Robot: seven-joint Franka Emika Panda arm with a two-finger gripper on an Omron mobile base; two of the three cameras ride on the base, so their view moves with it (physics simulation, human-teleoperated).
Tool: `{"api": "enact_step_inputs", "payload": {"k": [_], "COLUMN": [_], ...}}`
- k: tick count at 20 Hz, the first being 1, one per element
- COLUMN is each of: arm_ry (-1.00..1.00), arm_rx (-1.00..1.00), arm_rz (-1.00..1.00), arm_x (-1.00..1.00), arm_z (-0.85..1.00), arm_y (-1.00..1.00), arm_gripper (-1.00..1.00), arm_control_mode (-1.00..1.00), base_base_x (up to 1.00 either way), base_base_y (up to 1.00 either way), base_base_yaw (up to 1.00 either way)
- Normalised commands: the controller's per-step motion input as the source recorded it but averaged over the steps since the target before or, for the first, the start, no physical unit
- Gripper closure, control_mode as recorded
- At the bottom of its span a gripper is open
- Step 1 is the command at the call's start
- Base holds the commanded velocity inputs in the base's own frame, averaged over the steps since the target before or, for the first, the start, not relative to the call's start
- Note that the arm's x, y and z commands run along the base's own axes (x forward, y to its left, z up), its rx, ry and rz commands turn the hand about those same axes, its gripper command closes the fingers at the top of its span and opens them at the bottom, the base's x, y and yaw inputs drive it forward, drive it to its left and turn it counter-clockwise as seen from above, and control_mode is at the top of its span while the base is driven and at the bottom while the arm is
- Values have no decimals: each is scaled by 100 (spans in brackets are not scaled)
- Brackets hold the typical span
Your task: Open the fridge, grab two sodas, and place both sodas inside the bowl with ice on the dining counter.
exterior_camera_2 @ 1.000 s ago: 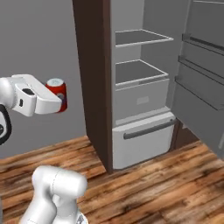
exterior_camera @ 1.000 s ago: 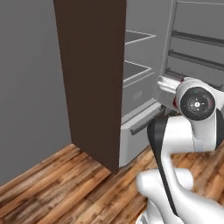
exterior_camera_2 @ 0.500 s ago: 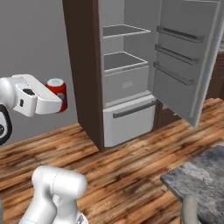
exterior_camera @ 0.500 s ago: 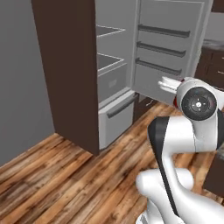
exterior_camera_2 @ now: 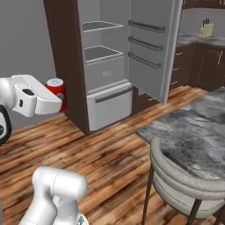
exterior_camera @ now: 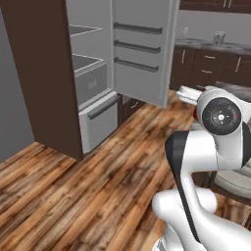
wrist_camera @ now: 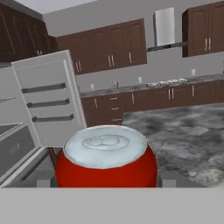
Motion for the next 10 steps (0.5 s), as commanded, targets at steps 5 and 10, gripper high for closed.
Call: {"api": "enact_step_inputs", "payload": {"k": [5,10], "arm_ry": [0,0], "arm_rx": [0,0], "arm_rz": [0,0], "arm_x": [0,0], "arm_z": [0,0], "arm_y": [0,0], "arm_gripper": [100,100], "arm_control_mode": [100,100], "base_base_x": [-100,-89], "base_base_y": [-56,-73], "base_base_yaw": [-23,-22]}}
